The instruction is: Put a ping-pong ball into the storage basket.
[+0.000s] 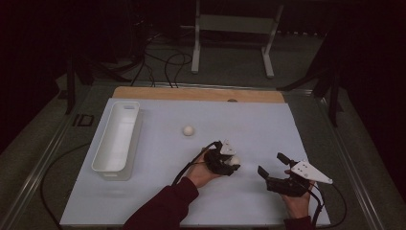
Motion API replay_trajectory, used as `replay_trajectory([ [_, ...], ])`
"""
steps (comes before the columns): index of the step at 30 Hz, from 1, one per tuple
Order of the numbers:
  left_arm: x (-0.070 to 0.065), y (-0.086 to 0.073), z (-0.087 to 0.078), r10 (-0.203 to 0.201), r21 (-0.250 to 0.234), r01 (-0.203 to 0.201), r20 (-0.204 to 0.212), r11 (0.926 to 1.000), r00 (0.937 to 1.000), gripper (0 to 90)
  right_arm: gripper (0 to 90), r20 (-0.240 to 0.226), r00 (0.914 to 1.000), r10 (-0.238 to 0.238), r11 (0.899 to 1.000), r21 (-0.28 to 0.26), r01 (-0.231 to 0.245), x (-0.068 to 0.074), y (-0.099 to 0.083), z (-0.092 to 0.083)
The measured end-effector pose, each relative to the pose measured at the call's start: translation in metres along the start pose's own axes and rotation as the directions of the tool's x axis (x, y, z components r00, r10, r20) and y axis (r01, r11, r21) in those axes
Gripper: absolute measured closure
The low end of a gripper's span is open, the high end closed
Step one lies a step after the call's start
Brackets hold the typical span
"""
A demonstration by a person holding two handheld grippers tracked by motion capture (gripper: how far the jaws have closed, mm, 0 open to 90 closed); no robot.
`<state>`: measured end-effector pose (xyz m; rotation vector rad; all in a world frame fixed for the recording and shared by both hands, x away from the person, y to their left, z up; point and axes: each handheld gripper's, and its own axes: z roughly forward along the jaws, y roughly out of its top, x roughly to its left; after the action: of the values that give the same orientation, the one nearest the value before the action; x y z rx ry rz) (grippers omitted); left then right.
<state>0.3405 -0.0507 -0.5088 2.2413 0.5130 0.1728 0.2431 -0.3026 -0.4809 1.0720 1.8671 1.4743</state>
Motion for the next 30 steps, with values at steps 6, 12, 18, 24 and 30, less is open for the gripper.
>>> replay_trajectory([
  [6, 0.001, 0.001, -0.003, -0.005, 0.001, 0.005, -0.014, 1.0, 0.9999, 50.6, 7.7, 0.0, 1.0, 0.0, 1.0, 0.0, 0.0, 0.0, 0.0, 0.0],
  [12, 0.002, 0.002, -0.007, -0.016, -0.001, 0.016, -0.03, 0.9999, 0.9994, 50.7, 7.7, -0.001, 1.0, 0.001, 1.0, 0.0, -0.001, 0.0, 0.0, 0.0],
  [18, 0.004, 0.002, -0.012, -0.022, -0.006, 0.022, -0.037, 0.9997, 0.9991, 50.7, 7.7, -0.002, 1.0, 0.0, 1.0, 0.0, 0.0, 0.0, 0.0, 0.0],
  [24, 0.004, 0.003, -0.018, -0.032, -0.023, 0.031, -0.041, 0.9993, 0.9987, 50.7, 7.7, -0.002, 1.0, 0.0, 1.0, 0.0, 0.0, 0.001, 0.0, 0.0],
  [30, 0.006, 0.004, -0.025, -0.048, -0.041, 0.046, -0.043, 0.9981, 0.9979, 50.7, 7.7, -0.002, 1.0, 0.0, 1.0, 0.001, 0.0, 0.001, 0.0, 0.0],
])
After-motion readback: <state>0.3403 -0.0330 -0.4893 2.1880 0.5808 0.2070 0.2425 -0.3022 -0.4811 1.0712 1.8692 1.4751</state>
